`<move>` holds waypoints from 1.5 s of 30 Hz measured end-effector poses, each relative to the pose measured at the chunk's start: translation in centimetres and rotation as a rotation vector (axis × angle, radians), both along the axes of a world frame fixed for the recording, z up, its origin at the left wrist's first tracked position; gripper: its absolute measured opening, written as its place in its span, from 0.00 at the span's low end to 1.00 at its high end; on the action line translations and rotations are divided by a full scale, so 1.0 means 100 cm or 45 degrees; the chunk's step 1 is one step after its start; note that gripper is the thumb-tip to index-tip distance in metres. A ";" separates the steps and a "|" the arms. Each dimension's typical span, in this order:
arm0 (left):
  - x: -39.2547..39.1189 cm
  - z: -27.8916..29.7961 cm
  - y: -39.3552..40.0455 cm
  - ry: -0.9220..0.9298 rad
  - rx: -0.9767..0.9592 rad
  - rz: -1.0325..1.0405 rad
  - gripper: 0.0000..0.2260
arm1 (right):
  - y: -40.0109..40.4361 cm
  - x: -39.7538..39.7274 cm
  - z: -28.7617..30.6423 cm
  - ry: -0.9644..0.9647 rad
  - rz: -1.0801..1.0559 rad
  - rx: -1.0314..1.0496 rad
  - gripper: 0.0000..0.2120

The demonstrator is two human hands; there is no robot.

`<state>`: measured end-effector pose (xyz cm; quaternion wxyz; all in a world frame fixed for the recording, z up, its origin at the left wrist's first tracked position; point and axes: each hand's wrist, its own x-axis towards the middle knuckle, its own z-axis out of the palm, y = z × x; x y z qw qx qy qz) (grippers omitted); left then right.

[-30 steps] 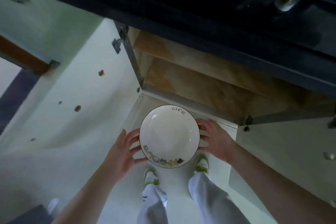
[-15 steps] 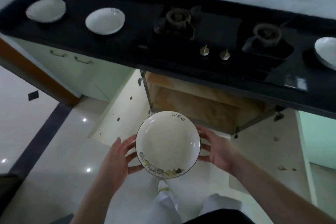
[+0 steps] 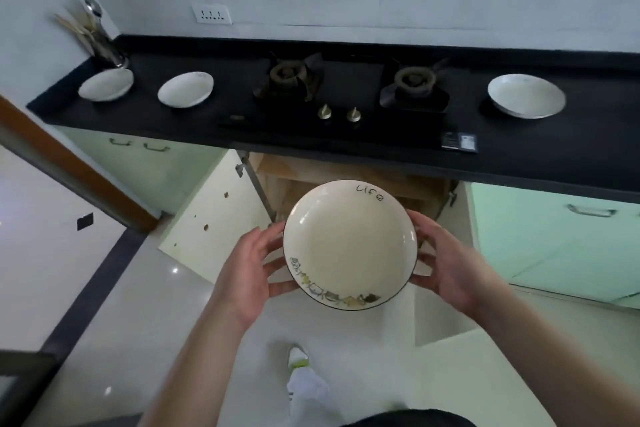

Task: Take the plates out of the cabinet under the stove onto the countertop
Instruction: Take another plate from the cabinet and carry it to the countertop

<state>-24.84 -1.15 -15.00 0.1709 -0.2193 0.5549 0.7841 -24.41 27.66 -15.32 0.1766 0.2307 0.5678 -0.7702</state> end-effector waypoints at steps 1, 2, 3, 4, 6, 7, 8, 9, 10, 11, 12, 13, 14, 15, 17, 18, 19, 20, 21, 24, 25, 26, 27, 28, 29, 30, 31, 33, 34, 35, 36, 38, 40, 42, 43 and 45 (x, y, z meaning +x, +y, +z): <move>0.007 0.005 0.014 0.004 -0.002 -0.010 0.21 | 0.014 0.012 0.004 -0.001 -0.019 0.004 0.09; 0.015 0.010 0.026 0.004 -0.004 -0.026 0.21 | 0.026 0.024 0.008 0.009 -0.035 0.016 0.09; 0.023 0.015 0.037 0.006 -0.007 -0.043 0.20 | 0.035 0.036 0.012 0.027 -0.038 0.031 0.11; 0.031 0.019 0.046 0.010 -0.017 -0.058 0.18 | 0.042 0.046 0.016 0.044 -0.034 0.043 0.12; 0.046 0.027 0.059 0.009 -0.052 -0.087 0.16 | 0.052 0.067 0.022 0.089 -0.001 0.118 0.15; 0.053 0.030 0.062 0.002 -0.073 -0.099 0.14 | 0.056 0.076 0.024 0.123 0.030 0.184 0.18; 0.059 0.032 0.063 0.001 -0.093 -0.111 0.13 | 0.057 0.085 0.026 0.155 0.051 0.238 0.21; 0.064 0.034 0.062 0.011 -0.108 -0.126 0.12 | 0.058 0.093 0.028 0.179 0.052 0.264 0.23; 0.068 0.036 0.061 0.031 -0.117 -0.147 0.12 | 0.056 0.101 0.031 0.192 0.031 0.255 0.23; 0.072 0.038 0.058 0.059 -0.125 -0.170 0.12 | 0.053 0.107 0.035 0.193 -0.007 0.211 0.20; 0.075 0.040 0.055 0.091 -0.137 -0.197 0.12 | 0.050 0.114 0.038 0.185 -0.056 0.149 0.17; 0.077 0.042 0.051 0.118 -0.151 -0.231 0.12 | 0.045 0.119 0.041 0.174 -0.104 0.093 0.14; 0.080 0.043 0.047 0.143 -0.164 -0.263 0.13 | 0.040 0.126 0.043 0.168 -0.147 0.055 0.13; 0.082 0.044 0.042 0.170 -0.166 -0.288 0.13 | 0.035 0.132 0.045 0.168 -0.192 0.021 0.11; 0.087 0.048 0.030 0.215 -0.145 -0.320 0.14 | 0.025 0.143 0.048 0.184 -0.256 -0.024 0.12; 0.090 0.049 0.024 0.231 -0.131 -0.342 0.14 | 0.019 0.149 0.050 0.192 -0.267 -0.022 0.12; 0.093 0.049 0.018 0.248 -0.116 -0.368 0.14 | 0.013 0.154 0.052 0.194 -0.281 -0.019 0.13; 0.096 0.049 0.012 0.263 -0.093 -0.396 0.14 | 0.009 0.160 0.053 0.194 -0.303 -0.022 0.13; 0.099 0.049 0.009 0.273 -0.067 -0.425 0.14 | 0.006 0.166 0.054 0.195 -0.333 -0.027 0.13; 0.104 0.050 0.008 0.290 -0.048 -0.506 0.17 | 0.001 0.186 0.057 0.199 -0.447 -0.035 0.14; 0.105 0.051 0.012 0.291 -0.051 -0.525 0.16 | 0.001 0.194 0.059 0.201 -0.484 -0.033 0.14; 0.107 0.052 0.017 0.291 -0.052 -0.545 0.15 | 0.003 0.202 0.060 0.205 -0.524 -0.030 0.13; 0.109 0.054 0.023 0.288 -0.052 -0.561 0.16 | 0.006 0.211 0.062 0.211 -0.559 -0.027 0.13; 0.110 0.056 0.031 0.283 -0.048 -0.578 0.16 | 0.010 0.220 0.064 0.222 -0.588 -0.021 0.12; 0.112 0.058 0.040 0.273 -0.039 -0.601 0.16 | 0.016 0.228 0.067 0.236 -0.614 -0.017 0.12; 0.115 0.060 0.049 0.264 -0.026 -0.626 0.16 | 0.022 0.237 0.070 0.249 -0.641 -0.016 0.11; 0.118 0.062 0.060 0.260 -0.016 -0.644 0.16 | 0.030 0.246 0.072 0.263 -0.668 -0.013 0.11; 0.125 0.065 0.083 0.261 0.004 -0.667 0.16 | 0.046 0.263 0.076 0.301 -0.706 0.005 0.10; 0.129 0.067 0.095 0.262 0.014 -0.675 0.16 | 0.055 0.271 0.078 0.318 -0.716 0.018 0.10; 0.133 0.069 0.110 0.264 0.022 -0.683 0.16 | 0.064 0.280 0.079 0.336 -0.732 0.029 0.11; 0.138 0.071 0.125 0.267 0.027 -0.691 0.16 | 0.074 0.290 0.080 0.353 -0.756 0.039 0.12; 0.151 0.073 0.161 0.267 0.038 -0.715 0.16 | 0.098 0.313 0.082 0.379 -0.818 0.046 0.15; 0.165 0.076 0.199 0.277 0.066 -0.756 0.17 | 0.127 0.336 0.083 0.400 -0.895 0.044 0.16; 0.180 0.077 0.236 0.275 0.068 -0.814 0.16 | 0.157 0.362 0.085 0.414 -0.938 0.042 0.16; 0.187 0.077 0.256 0.274 0.062 -0.843 0.16 | 0.173 0.376 0.085 0.425 -0.958 0.040 0.17; 0.202 0.076 0.296 0.266 0.049 -0.897 0.16 | 0.206 0.402 0.085 0.446 -0.997 0.040 0.17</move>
